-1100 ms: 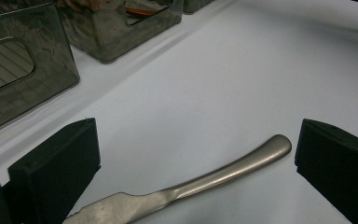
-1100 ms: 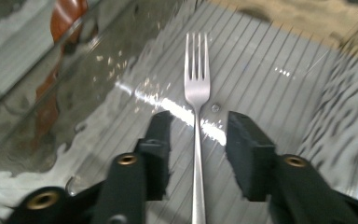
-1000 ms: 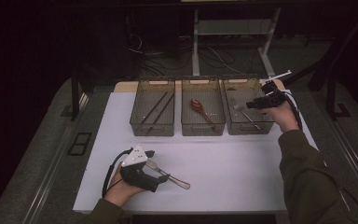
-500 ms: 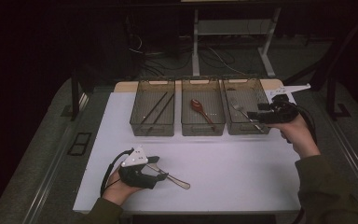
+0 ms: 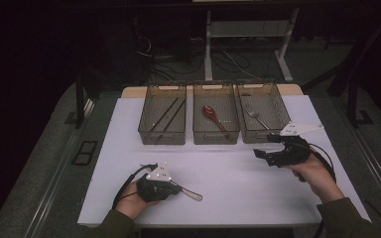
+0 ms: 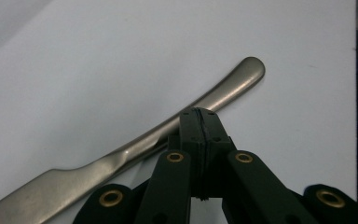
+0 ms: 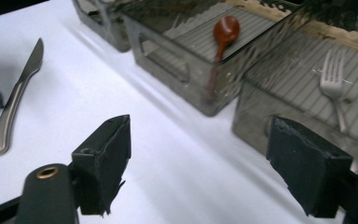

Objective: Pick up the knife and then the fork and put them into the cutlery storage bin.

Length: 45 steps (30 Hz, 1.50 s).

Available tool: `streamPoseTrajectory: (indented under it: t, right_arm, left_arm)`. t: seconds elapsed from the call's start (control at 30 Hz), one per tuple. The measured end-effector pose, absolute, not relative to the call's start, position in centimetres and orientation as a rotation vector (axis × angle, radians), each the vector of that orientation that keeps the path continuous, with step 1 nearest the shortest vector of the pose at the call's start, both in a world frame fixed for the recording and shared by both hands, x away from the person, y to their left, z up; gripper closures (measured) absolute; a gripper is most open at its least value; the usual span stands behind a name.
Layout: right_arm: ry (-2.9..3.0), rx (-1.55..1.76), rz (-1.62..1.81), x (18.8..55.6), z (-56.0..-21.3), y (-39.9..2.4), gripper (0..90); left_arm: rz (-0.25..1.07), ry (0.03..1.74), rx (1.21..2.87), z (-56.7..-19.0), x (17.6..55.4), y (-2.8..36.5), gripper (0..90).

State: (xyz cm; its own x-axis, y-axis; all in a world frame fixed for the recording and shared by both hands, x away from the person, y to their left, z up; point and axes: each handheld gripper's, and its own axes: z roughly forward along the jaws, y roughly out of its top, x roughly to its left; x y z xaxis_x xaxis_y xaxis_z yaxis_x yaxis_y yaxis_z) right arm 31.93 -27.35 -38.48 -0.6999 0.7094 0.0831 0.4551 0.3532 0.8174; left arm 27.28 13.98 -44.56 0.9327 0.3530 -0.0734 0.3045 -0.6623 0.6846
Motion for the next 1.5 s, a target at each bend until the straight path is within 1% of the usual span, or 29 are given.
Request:
streamPoseTrajectory:
  t: [0.07, 0.13, 0.37, 0.53, 0.7, 0.87, 1.0, 1.1, 1.23, 1.5]
  right_arm:
    - [2.33, 1.023, 1.28, 31.2, -39.0, -27.1, 19.6]
    - [2.335, 1.005, 1.299, 30.2, -39.9, -27.1, 19.0]
    - [2.34, 1.005, 1.307, 28.5, -41.6, -27.7, 18.5]
    - [2.358, 1.025, 1.303, 27.7, -42.7, -28.4, 18.5]
    - [2.362, 1.046, 1.287, 27.2, -43.5, -29.0, 18.6]
    - [2.356, 1.051, 1.289, 27.2, -43.6, -29.0, 18.6]
    - [2.366, 1.046, 1.281, 27.2, -43.7, -28.8, 18.6]
    - [2.365, 1.042, 1.285, 27.2, -43.7, -28.9, 18.6]
    - [2.364, 1.046, 1.286, 27.2, -43.7, -29.0, 18.6]
    - [2.366, 1.046, 1.285, 27.2, -43.8, -28.9, 18.6]
  left_arm:
    - [0.07, 0.462, 2.33, -44.6, 27.5, 13.8, 88.7]
    - [0.078, 0.46, 2.332, -44.6, 27.6, 13.5, 88.7]
    - [0.123, 0.465, 2.321, -44.7, 28.9, 12.5, 88.8]
    - [0.166, 0.492, 2.32, -44.7, 30.2, 12.2, 88.8]
    - [0.155, 0.505, 2.287, -44.7, 31.3, 12.1, 88.7]
    - [0.22, 0.489, 2.272, -44.0, 32.3, 11.1, 88.6]
    - [0.291, 0.522, 2.316, -44.3, 33.9, 10.5, 88.6]
    - [0.312, 0.548, 2.352, -44.7, 34.7, 10.5, 88.7]
    - [0.289, 0.565, 2.359, -44.5, 34.7, 10.9, 88.9]
    - [0.26, 0.571, 2.434, -43.8, 33.2, 12.6, 89.0]
